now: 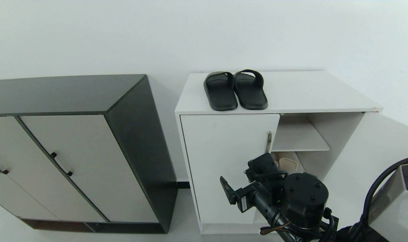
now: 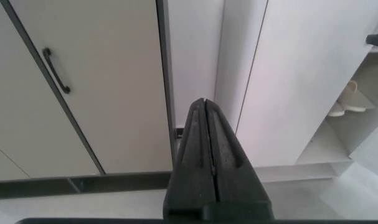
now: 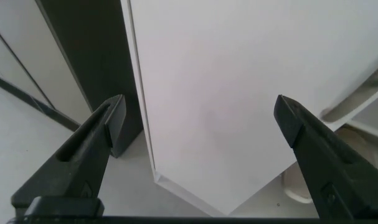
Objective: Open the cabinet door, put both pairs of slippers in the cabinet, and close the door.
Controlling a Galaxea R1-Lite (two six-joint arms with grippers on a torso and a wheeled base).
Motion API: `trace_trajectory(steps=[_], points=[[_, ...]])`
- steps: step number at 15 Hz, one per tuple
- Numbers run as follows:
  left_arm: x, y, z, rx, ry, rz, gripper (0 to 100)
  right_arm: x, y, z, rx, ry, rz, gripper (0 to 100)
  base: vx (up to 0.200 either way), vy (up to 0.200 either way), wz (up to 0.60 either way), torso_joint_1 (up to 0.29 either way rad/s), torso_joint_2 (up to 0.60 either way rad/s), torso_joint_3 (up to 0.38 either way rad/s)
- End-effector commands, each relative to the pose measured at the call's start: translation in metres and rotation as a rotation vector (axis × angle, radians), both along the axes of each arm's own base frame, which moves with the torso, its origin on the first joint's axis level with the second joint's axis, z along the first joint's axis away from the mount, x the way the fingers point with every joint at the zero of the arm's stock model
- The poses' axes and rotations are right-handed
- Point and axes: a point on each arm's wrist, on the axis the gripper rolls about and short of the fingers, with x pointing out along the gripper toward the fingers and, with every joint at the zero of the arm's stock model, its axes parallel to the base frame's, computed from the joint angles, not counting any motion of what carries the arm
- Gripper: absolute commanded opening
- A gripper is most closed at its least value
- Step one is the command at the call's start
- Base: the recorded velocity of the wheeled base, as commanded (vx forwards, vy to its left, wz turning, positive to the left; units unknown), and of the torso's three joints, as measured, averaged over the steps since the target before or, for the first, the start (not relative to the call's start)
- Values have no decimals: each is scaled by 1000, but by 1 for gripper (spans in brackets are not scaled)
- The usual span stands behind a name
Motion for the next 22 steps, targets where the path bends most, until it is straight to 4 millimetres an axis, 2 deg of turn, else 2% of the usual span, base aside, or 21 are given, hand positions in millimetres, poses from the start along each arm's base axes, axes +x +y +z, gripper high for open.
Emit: trace_trajectory(steps=[1,14,17,19,22], points=[[0,0,0,0,1,0,0,0,0,0,-2,0,0,100,0,0,0,193,-515,-315],[0,0,0,0,1,0,0,5,-4,3,-8,-19,-16,100,0,0,0,221,-517,-296],[0,0,0,0,1,0,0,14,-6,23,-15,-49,-45,100,0,0,0,14,-22,-15],[0,0,0,2,1,0,0,11,-9,47,-10,73,-55,100,0,0,0,0,0,0],[0,0,0,2,1,0,0,15,-5,80,58,201,-169,100,0,0,0,0,0,0]])
